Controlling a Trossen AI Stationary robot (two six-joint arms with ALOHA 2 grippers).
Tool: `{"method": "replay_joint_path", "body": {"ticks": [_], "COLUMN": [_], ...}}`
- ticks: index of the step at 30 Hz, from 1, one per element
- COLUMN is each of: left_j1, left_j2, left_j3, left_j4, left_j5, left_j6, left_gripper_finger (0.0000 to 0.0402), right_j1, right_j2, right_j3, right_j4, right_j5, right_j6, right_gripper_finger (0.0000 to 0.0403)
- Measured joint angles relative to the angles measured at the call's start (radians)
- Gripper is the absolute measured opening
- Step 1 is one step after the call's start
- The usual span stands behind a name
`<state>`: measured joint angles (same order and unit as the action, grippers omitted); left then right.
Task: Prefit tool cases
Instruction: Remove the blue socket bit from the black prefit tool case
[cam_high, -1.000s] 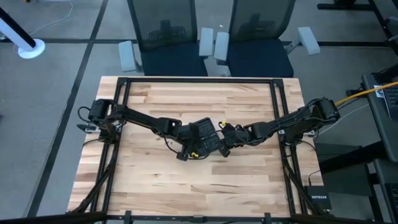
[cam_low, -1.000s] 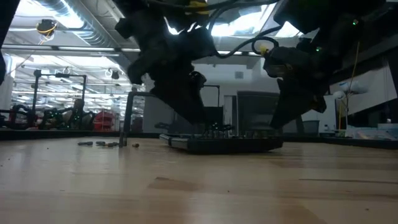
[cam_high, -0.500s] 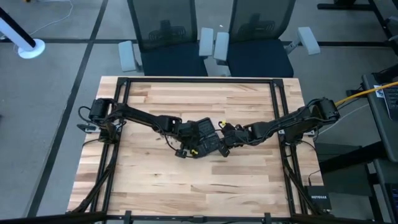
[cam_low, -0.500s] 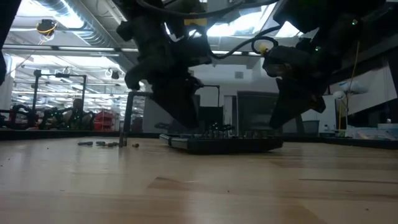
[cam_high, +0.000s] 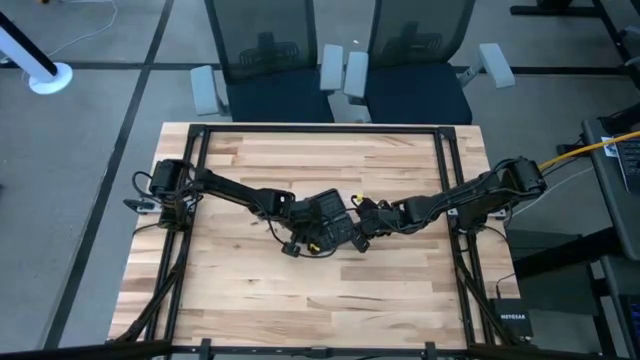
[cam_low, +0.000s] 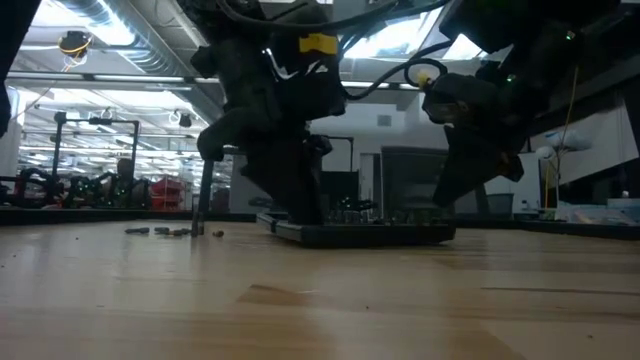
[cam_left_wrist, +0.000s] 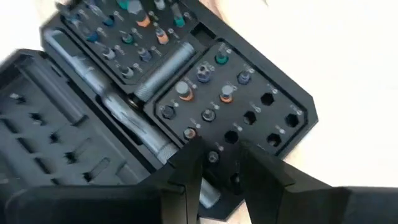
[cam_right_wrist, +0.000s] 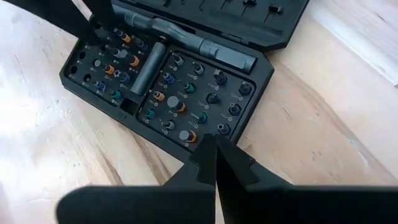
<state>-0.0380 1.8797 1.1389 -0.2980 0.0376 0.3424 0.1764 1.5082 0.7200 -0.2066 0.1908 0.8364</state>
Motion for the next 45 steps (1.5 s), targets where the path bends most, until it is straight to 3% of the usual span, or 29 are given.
{"method": "replay_joint_path", "body": {"ticks": [6,9,16,24,31,34,39,45], "left_j1": [0.0,0.0,-0.004,0.011,0.012,0.012,0.012,0.012], "left_j2": [-0.011,-0.013,-0.046,-0.055,-0.151,-0.202,-0.251,-0.264], "left_j3": [0.008,0.015,0.046,0.048,0.044,-0.006,-0.144,-0.149], "left_j4": [-0.052,-0.072,-0.084,-0.124,-0.37,-0.434,-0.405,-0.355], "left_j5": [-0.02,-0.019,-0.019,-0.035,-0.067,-0.085,-0.086,-0.087], "left_j6": [-0.02,-0.047,-0.047,-0.021,-0.068,-0.112,-0.19,-0.215], "left_gripper_finger": [0.0011,0.0004,0.0001,0.0001,0.0,0.0,0.0,0.0019], "right_j1": [0.0,0.0,0.0,0.0,0.0,0.0,0.0,0.0], "right_j2": [0.0,0.0,0.001,0.051,0.131,0.133,0.134,0.134], "right_j3": [0.0,0.0,0.001,0.001,0.002,0.001,0.001,0.001], "right_j4": [0.008,0.045,0.244,0.35,0.397,0.399,0.393,0.397], "right_j5": [0.0,0.0,-0.029,-0.013,-0.033,-0.033,-0.034,-0.053], "right_j6": [0.0,0.0,-0.029,0.028,0.072,0.056,0.046,0.046], "right_gripper_finger": [0.0,0.0,0.0,0.0,0.0,0.0,0.0,0.0]}}
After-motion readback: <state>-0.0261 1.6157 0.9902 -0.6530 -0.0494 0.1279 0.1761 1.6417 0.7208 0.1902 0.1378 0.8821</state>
